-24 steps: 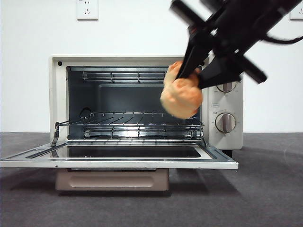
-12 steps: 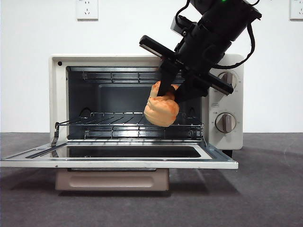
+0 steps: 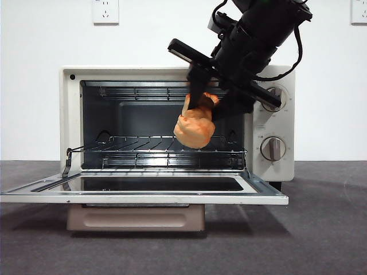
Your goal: The left arm flap open the oven, the right arm pick bread and place it into oven, the left arm flap close the oven
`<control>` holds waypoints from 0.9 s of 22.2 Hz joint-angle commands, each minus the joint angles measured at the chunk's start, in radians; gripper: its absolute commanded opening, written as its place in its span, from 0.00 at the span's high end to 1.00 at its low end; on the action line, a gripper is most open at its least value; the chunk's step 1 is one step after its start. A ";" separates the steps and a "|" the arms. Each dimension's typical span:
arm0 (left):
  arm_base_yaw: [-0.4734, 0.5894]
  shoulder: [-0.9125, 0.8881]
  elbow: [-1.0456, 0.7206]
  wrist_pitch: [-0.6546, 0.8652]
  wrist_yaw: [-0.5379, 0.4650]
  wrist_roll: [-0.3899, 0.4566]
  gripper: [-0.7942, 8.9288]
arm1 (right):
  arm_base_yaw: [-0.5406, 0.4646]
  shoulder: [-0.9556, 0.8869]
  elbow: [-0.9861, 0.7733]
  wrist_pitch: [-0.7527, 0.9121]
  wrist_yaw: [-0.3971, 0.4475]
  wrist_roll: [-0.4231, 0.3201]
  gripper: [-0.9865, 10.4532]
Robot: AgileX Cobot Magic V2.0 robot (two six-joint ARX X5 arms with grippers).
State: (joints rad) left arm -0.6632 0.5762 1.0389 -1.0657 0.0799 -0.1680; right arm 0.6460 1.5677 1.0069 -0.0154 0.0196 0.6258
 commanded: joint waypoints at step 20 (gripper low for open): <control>-0.005 0.109 0.022 0.011 0.017 -0.058 0.90 | 0.098 -0.395 0.022 -0.383 -0.130 -0.125 0.48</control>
State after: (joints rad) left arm -0.6632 0.6674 1.0397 -1.0657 0.0750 -0.2142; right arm 0.7330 1.1870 1.0077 -0.3946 -0.1036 0.5388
